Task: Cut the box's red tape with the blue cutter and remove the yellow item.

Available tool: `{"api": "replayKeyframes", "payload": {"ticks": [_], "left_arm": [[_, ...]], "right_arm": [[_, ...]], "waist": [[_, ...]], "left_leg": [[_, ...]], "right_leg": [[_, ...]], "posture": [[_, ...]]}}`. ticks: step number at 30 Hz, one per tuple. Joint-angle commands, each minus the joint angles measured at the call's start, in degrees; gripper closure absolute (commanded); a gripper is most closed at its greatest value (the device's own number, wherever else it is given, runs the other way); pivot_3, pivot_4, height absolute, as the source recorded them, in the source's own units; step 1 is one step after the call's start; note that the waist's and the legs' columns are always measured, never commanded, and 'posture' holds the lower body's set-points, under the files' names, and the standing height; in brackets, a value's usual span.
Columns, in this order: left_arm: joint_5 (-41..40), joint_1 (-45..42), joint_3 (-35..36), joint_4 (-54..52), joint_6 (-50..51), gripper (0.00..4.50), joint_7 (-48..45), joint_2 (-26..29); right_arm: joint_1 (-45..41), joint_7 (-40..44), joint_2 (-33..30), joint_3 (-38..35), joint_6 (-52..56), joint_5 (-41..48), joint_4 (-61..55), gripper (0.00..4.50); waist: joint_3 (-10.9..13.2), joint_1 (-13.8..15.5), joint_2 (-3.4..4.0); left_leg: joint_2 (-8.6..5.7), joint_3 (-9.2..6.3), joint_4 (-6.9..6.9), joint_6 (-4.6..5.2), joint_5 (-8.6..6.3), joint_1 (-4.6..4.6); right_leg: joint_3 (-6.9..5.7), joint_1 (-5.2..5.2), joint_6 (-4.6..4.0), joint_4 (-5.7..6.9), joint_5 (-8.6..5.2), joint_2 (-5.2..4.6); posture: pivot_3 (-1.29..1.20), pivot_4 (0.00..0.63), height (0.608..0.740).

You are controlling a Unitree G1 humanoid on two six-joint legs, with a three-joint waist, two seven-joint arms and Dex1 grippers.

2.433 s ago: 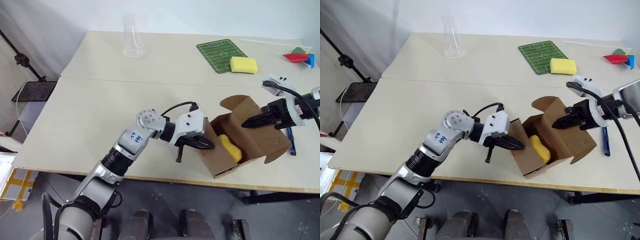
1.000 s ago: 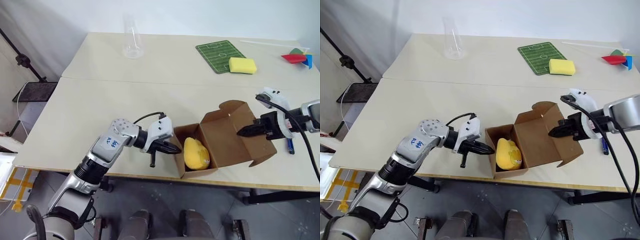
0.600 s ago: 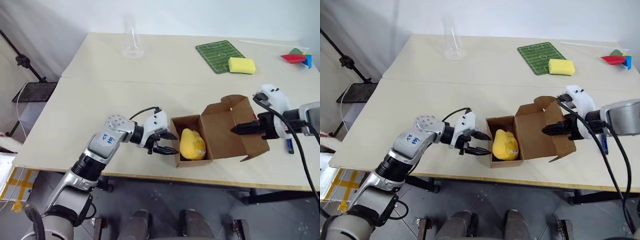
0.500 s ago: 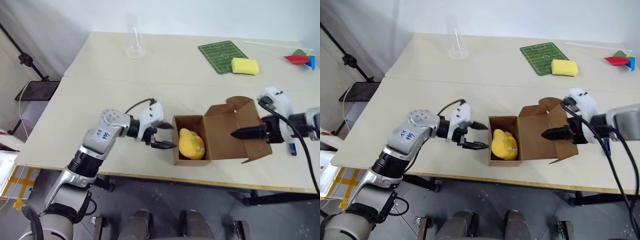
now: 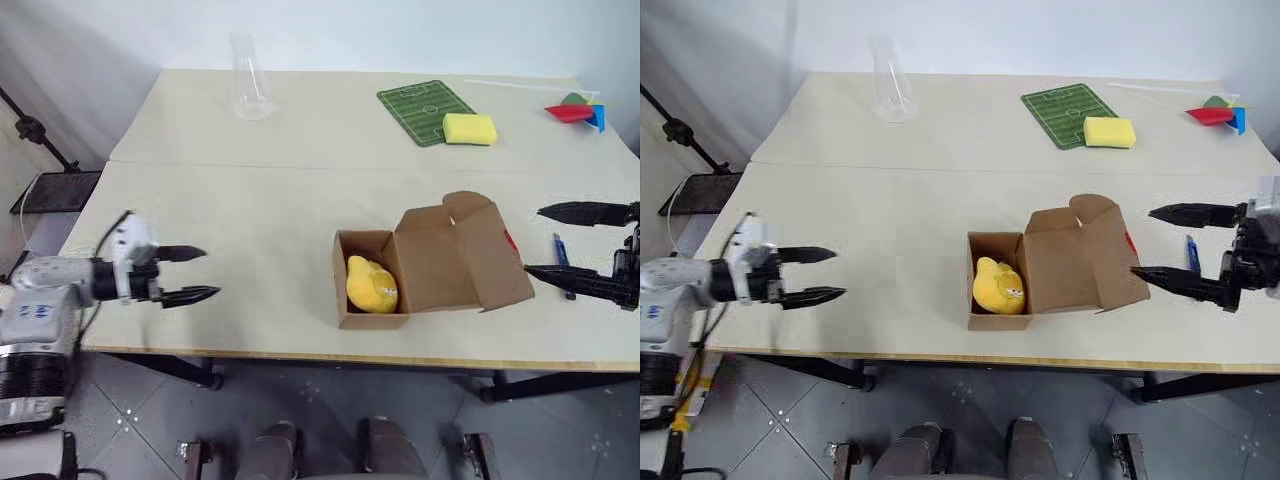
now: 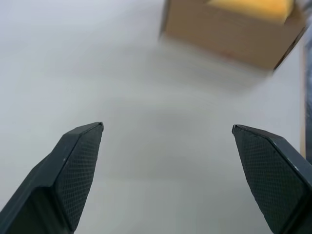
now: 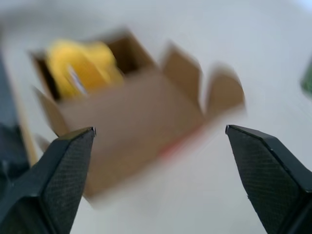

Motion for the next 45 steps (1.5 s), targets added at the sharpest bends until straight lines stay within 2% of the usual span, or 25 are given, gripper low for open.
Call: {"api": "replayKeyframes", "payload": {"ticks": [1,3,5,8,12,14,16,18,23,27,31,36,39,43,45], "left_arm": [[0.27,4.51,4.03,3.82,0.19,0.00,-1.49,5.59],[-7.04,3.02,2.80,-5.71,13.49,0.00,-4.69,8.55],[-11.20,-1.61,-0.37,-11.96,21.14,0.00,-6.01,8.54],[-12.54,-15.44,-9.46,-17.12,28.64,0.00,-6.85,4.02],[-10.57,-33.67,-23.10,-18.30,33.23,0.00,-10.66,-4.63],[-5.97,-40.26,-30.32,-16.59,31.33,0.00,-11.00,-9.49],[0.76,-44.54,-37.69,-12.51,24.56,0.00,-11.32,-14.86],[5.49,-47.37,-42.05,-7.18,19.33,0.00,-10.02,-20.66],[13.63,-51.68,-46.86,4.16,10.59,0.00,-6.48,-31.78],[19.88,-54.01,-48.94,14.23,1.57,0.00,-3.19,-39.16],[24.11,-55.12,-49.33,20.04,-5.46,0.80,-3.79,-40.64],[27.18,-55.54,-49.10,23.91,-9.76,2.34,-7.23,-40.85],[27.90,-55.74,-47.80,26.08,-11.31,3.25,-6.93,-41.63],[26.23,-57.33,-42.53,30.59,-12.20,4.46,-3.90,-43.51],[21.52,-58.30,-36.26,33.45,-13.10,4.49,-3.43,-44.49]], "right_arm": [[6.81,3.15,3.66,-4.68,-3.39,0.50,-12.85,0.02],[9.65,-1.53,6.76,-6.95,-1.39,2.33,-18.03,0.02],[10.73,-4.70,8.58,-8.00,-0.18,3.28,-19.98,0.02],[12.40,-6.91,9.96,-10.25,-0.07,2.74,-21.78,0.02],[18.84,-9.57,11.91,-18.34,4.57,7.02,-27.11,0.02],[23.06,-10.86,13.40,-22.08,6.25,8.45,-29.94,0.02],[26.56,-12.75,15.97,-24.61,6.01,8.45,-32.20,0.02],[29.62,-14.04,18.46,-26.00,5.29,8.04,-34.27,0.02],[36.28,-17.01,23.26,-29.06,4.07,9.34,-39.54,0.02],[45.26,-18.09,30.29,-33.72,1.33,10.01,-43.30,0.02],[49.96,-17.56,37.37,-32.94,-5.52,6.69,-43.86,0.00],[51.07,-16.85,41.73,-27.95,-12.54,3.12,-42.03,0.00],[51.02,-17.19,41.85,-25.59,-14.55,1.21,-38.95,0.00],[47.89,-19.27,39.38,-23.89,-15.82,2.64,-35.87,0.00],[45.46,-21.56,37.70,-22.70,-15.05,5.33,-35.22,0.00]], "waist": [[-0.01,0.28,-0.02],[-0.01,0.58,-0.02],[0.00,1.82,-0.20],[-0.05,3.19,-0.28],[-0.05,3.77,-0.28],[-0.05,3.29,-0.28],[-0.04,2.57,-0.30],[-0.04,1.99,-0.30],[0.02,1.24,-0.40],[0.05,1.76,-0.45],[0.06,1.39,-0.47],[0.05,1.43,-0.46],[0.05,1.44,-0.46],[0.06,1.51,-0.46],[0.06,1.49,-0.47]], "left_leg": [[-0.01,-0.08,-0.03,0.00,0.00,0.00],[0.01,-0.23,-0.09,-0.08,-0.07,0.00],[-0.21,-0.31,0.05,0.01,-0.04,-0.10],[-0.24,-0.96,0.18,0.01,-0.04,-0.14],[-0.50,-0.90,0.15,0.18,0.05,-0.14],[-0.50,-0.86,0.09,0.29,-0.01,-0.16],[-0.50,-0.78,0.03,0.34,-0.04,-0.16],[-0.51,-0.55,-0.01,0.37,-0.05,-0.09],[-0.49,-0.35,0.04,0.46,0.06,-0.11],[-0.47,-0.28,0.03,0.44,0.09,-0.11],[-0.49,-0.24,0.01,0.44,0.09,-0.11],[-0.47,-0.15,-0.06,0.39,0.12,-0.08],[-0.48,-0.14,-0.05,0.39,0.12,-0.08],[-0.50,-0.14,-0.04,0.39,0.12,-0.08],[-0.50,-0.13,-0.04,0.39,0.12,-0.09]], "right_leg": [[0.03,0.04,0.00,-0.01,0.00,-0.01],[0.04,0.03,-0.01,0.03,0.00,0.05],[0.09,0.07,-0.01,0.02,0.01,-0.02],[0.45,0.21,-0.42,0.03,0.38,0.13],[0.41,0.23,-0.23,0.11,0.49,0.31],[0.38,0.18,-0.21,0.13,0.50,0.33],[0.29,0.15,-0.21,0.13,0.50,0.36],[0.17,0.16,-0.18,0.05,0.50,0.35],[0.28,0.18,0.01,-0.05,0.45,0.33],[0.41,0.18,0.21,-0.11,0.36,0.33],[0.65,0.15,0.28,-0.12,0.35,0.32],[1.11,0.07,0.32,-0.11,0.32,0.35],[1.15,0.06,0.33,-0.10,0.32,0.36],[1.15,0.05,0.33,-0.07,0.32,0.34],[1.15,0.02,0.33,-0.07,0.32,0.34]], "posture": [[0.00,0.150,0.740],[0.00,0.150,0.740],[0.00,0.150,0.740],[0.00,0.150,0.740],[0.00,0.150,0.740],[0.00,0.150,0.740],[0.00,0.150,0.740],[0.00,0.150,0.740],[0.00,0.150,0.740],[0.00,0.150,0.740],[0.00,0.150,0.740],[0.00,0.150,0.740],[0.00,0.150,0.740],[0.00,0.150,0.740],[0.00,0.150,0.740]]}}
